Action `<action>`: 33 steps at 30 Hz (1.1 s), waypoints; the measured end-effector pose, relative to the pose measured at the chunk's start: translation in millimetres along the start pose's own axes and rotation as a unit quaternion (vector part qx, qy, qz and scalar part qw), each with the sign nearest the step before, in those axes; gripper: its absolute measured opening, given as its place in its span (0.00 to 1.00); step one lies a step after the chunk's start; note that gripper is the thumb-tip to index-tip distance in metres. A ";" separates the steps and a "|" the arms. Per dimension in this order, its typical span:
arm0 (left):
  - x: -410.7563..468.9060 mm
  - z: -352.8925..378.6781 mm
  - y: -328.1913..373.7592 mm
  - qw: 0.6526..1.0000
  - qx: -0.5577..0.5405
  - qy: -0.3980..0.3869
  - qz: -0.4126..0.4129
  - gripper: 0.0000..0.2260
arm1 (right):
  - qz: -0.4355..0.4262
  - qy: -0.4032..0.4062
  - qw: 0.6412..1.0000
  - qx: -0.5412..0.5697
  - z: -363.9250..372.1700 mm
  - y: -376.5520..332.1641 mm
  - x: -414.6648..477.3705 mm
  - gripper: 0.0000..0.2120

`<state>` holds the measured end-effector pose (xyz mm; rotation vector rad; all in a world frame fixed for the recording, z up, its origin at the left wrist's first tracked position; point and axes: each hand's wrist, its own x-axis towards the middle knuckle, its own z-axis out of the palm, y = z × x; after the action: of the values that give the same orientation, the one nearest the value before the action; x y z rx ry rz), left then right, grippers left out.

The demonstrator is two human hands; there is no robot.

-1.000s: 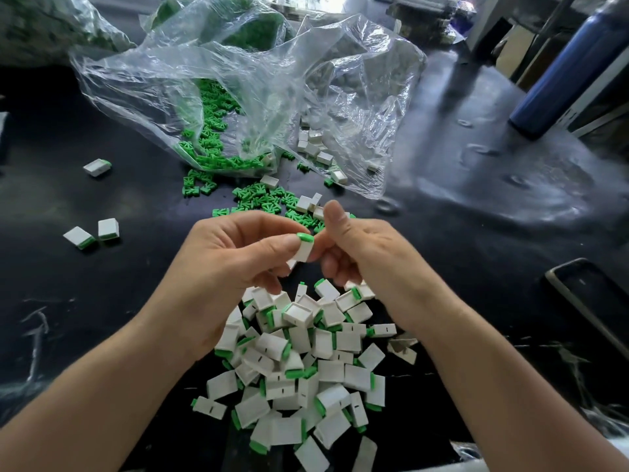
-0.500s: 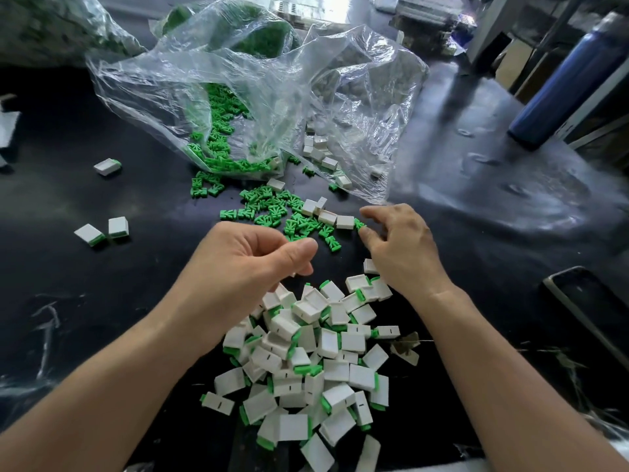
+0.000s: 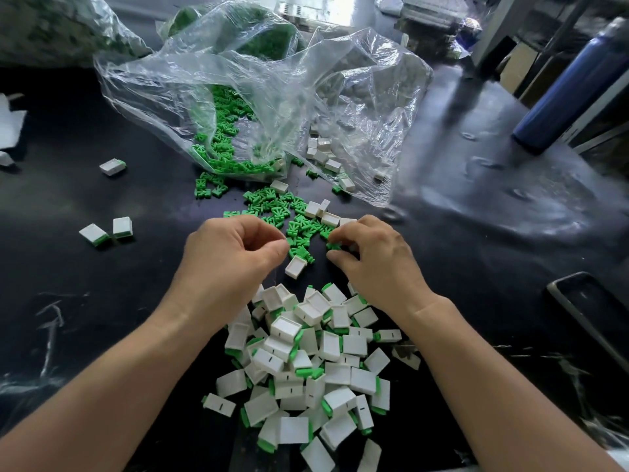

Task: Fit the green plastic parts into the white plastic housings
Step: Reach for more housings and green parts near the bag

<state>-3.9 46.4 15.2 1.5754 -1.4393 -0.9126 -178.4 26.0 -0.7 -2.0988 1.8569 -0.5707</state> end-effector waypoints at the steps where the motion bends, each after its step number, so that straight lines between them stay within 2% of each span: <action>1: -0.4 1.7 -0.1 1.000 0.021 -0.006 0.006 0.04 | 0.000 -0.001 1.000 0.001 -0.2 -0.6 -0.3 0.11; 5: -1.5 6.1 0.4 0.995 0.092 -0.025 0.040 0.02 | -0.002 -0.011 1.000 -0.003 -1.7 -0.4 -1.3 0.11; 10: -3.8 8.3 0.2 0.976 0.182 -0.085 0.087 0.13 | 0.005 -0.020 1.000 0.003 -1.9 -0.1 -1.1 0.12; 13: -6.0 8.0 1.1 0.965 0.217 -0.112 0.090 0.09 | 0.015 -0.012 1.000 0.019 -3.2 0.1 -1.2 0.13; 15: -6.9 5.9 3.4 0.966 0.212 -0.115 0.095 0.03 | 0.020 -0.003 0.999 0.027 -5.3 2.4 -0.7 0.12; 18: -7.5 4.9 4.0 0.971 0.188 -0.103 0.101 0.09 | 0.024 0.025 0.999 0.031 -7.7 7.2 1.8 0.09; 24: -8.4 4.0 6.5 0.982 0.144 -0.051 0.114 0.07 | -0.001 0.078 0.997 0.029 -6.5 7.1 5.2 0.07; 33: -9.0 4.2 6.8 0.982 0.142 -0.056 0.111 0.04 | -0.027 0.006 1.000 -0.015 -4.5 8.9 4.4 0.10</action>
<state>-11.3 54.8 19.6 1.5434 -1.8490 -0.6967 -188.0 20.6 -0.3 -2.1740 1.8320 -0.5734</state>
